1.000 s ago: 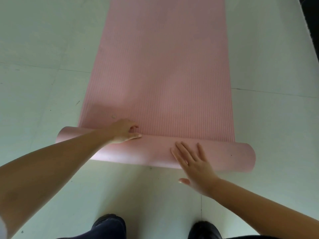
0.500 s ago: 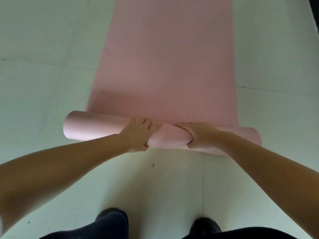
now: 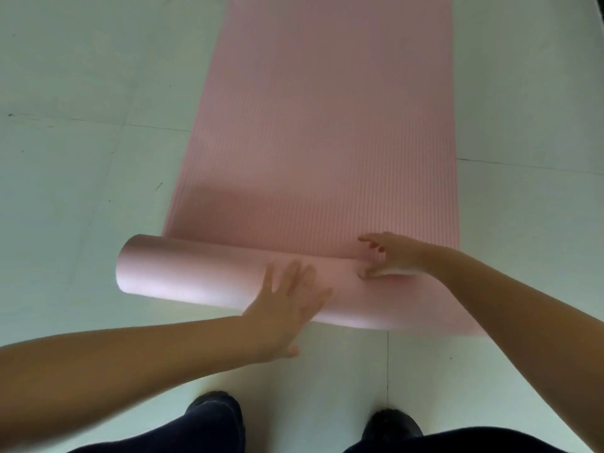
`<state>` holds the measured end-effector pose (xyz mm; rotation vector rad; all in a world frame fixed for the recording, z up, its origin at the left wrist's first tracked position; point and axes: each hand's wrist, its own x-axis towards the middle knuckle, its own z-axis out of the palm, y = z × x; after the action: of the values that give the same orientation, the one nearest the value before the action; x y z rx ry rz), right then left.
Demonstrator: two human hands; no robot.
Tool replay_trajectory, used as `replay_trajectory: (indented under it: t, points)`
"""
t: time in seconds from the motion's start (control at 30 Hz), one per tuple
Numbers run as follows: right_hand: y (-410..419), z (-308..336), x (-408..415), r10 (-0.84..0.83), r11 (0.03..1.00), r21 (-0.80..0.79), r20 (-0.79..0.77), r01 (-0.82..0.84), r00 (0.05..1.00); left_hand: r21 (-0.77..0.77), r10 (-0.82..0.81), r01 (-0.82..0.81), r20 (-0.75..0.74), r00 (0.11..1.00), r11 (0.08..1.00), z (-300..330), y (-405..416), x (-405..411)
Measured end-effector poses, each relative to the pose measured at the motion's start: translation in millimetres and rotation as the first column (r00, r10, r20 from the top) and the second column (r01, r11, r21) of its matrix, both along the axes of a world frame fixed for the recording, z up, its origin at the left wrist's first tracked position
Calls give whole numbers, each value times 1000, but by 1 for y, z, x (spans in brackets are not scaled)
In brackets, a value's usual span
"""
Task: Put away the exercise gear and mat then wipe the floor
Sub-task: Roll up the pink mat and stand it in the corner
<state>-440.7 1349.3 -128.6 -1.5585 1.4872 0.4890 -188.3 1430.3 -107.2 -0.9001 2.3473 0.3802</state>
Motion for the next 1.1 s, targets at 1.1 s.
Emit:
replay_trajectory:
  t: [1.1]
  points:
    - [-6, 30, 2, 293, 954, -70, 19, -292, 956, -445, -81, 6, -150, 985, 896, -23, -47, 39]
